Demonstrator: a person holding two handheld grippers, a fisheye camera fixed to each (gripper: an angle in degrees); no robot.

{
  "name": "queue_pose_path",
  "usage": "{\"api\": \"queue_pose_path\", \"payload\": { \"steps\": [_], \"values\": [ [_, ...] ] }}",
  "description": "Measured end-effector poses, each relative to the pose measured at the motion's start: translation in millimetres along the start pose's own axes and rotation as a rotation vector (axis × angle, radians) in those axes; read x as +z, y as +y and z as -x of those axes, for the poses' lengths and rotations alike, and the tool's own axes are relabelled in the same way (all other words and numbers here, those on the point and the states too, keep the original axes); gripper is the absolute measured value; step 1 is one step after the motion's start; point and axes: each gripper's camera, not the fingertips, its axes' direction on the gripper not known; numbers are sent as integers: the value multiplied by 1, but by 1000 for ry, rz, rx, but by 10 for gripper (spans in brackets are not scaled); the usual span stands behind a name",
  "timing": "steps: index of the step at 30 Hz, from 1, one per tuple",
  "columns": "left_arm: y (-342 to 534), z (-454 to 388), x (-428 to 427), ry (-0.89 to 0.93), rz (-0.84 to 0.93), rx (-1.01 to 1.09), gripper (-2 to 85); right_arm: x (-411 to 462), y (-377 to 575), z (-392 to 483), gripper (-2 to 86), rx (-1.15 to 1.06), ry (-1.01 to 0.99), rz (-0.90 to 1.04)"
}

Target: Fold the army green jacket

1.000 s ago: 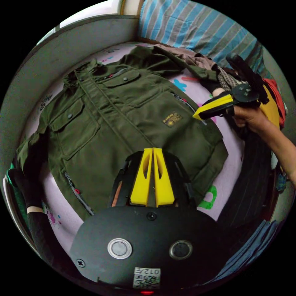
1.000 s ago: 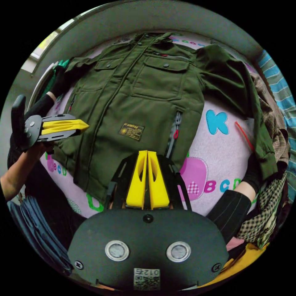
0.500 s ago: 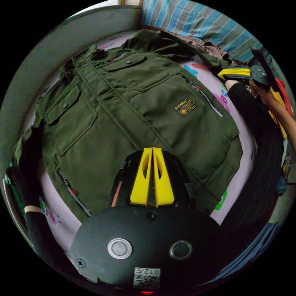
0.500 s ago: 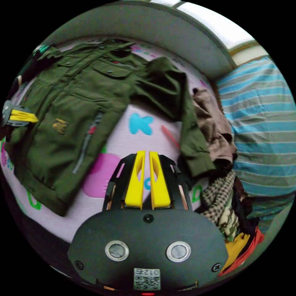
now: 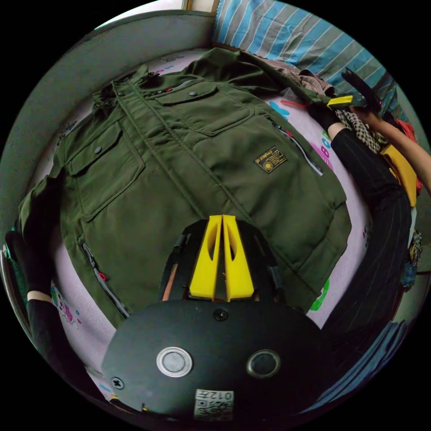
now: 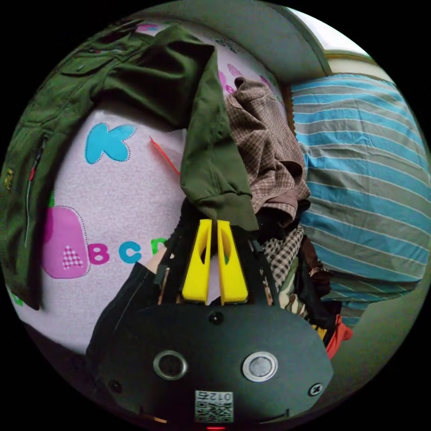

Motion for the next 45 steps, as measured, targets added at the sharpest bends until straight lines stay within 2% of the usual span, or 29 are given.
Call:
{"api": "queue_pose_path", "payload": {
  "steps": [3, 5, 9, 14, 20, 24, 31, 36, 41, 45],
  "values": [
    [5, 8, -17, 45, -4, -43, 3, -9, 11, -27, -5, 35, -119, 0],
    [9, 14, -35, 50, -33, -80, 5, -19, 21, -56, -7, 69, -269, -14],
    [9, 17, -84, 44, -151, -95, 17, -34, 35, -103, -8, 113, -504, -48],
    [-24, 2, -127, 172, -250, -28, 68, -54, 50, -155, -8, 172, -851, -149],
    [-78, -55, -202, 286, -431, 108, 148, -71, 56, -181, -9, 225, -1124, -305],
    [-97, -82, -251, 283, -546, 122, 182, -78, 51, -186, -9, 234, -1220, -380],
    [-121, -56, -292, 255, -575, -13, 169, -85, 26, -171, -8, 177, -1295, -443],
    [-120, 1, -321, 149, -608, -132, 82, -92, 9, -169, -2, 160, -1330, -499],
    [-130, 66, -352, 173, -598, -128, 55, -94, -1, -179, 4, 167, -1428, -613],
    [-134, 131, -388, 176, -632, -189, 54, -73, 3, -184, -3, 232, -1428, -626]
  ]
}}
